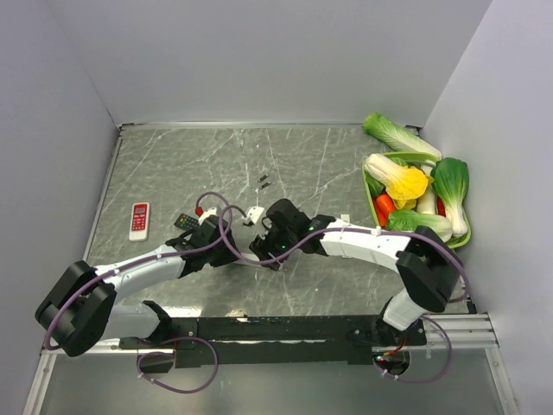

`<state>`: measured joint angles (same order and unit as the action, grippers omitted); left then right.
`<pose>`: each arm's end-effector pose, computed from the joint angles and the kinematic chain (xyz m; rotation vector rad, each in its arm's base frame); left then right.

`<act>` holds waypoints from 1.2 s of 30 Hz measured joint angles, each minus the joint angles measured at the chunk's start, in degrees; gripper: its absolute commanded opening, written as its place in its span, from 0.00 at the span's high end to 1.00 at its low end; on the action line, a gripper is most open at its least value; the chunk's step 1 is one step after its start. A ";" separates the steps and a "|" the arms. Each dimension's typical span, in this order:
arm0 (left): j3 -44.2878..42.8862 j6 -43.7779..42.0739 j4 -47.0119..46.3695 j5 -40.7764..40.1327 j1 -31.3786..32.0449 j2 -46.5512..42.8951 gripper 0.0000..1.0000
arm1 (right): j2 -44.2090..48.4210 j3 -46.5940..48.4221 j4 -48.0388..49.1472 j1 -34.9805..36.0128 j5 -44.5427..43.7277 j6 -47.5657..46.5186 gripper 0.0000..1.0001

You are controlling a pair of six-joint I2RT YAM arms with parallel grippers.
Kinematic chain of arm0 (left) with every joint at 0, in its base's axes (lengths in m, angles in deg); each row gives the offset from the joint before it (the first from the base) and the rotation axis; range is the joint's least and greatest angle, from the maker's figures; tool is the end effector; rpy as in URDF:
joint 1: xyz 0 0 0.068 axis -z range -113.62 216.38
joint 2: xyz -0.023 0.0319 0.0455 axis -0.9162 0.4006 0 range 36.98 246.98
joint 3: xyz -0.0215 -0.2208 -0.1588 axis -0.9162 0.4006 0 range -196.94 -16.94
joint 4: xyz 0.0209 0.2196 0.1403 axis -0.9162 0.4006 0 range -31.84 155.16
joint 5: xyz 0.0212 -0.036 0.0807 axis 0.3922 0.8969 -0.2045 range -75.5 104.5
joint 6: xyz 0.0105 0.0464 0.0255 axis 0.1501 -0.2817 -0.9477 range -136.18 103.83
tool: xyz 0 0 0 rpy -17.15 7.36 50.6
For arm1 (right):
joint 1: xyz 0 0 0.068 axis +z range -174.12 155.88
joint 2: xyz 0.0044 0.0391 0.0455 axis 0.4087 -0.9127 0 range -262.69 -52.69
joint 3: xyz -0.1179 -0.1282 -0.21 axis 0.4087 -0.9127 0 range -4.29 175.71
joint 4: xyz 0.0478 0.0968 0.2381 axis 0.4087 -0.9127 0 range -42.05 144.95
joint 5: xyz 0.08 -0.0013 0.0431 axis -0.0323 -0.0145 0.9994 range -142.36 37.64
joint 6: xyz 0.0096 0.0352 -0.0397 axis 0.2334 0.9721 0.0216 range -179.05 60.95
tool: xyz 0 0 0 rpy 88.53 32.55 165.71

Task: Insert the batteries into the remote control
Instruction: Load the battery into the remote control.

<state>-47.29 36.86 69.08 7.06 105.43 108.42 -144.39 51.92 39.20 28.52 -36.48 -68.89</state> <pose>0.1795 -0.1395 0.1618 -0.3663 2.5174 -0.5153 0.1924 0.2681 0.1997 -1.4199 2.1011 0.6540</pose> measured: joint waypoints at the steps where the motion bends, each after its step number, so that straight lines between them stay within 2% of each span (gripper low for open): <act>1: 0.00 0.00 0.00 0.00 0.00 0.00 0.59 | 1.05 0.00 0.13 0.00 -0.96 1.75 0.26; 5: 0.00 0.00 0.00 -0.02 0.00 -0.02 0.59 | 4.04 0.04 0.87 -0.02 -5.75 9.90 0.23; 15: 0.13 0.00 -0.04 -0.09 0.00 -0.11 0.58 | 2.58 0.04 0.59 -0.17 -11.13 28.09 0.22; 24: 0.22 0.00 -0.20 -0.09 0.00 -0.20 0.58 | -1.57 0.04 0.11 -0.50 -12.94 33.88 0.23; 36: 0.50 0.00 -0.52 -0.09 0.00 -0.37 0.58 | -2.64 0.02 0.02 -0.92 -13.14 36.30 0.26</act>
<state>-46.79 36.86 68.56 6.97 105.43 108.05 -147.04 51.94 39.22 27.60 -49.62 -32.59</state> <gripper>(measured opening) 0.419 0.748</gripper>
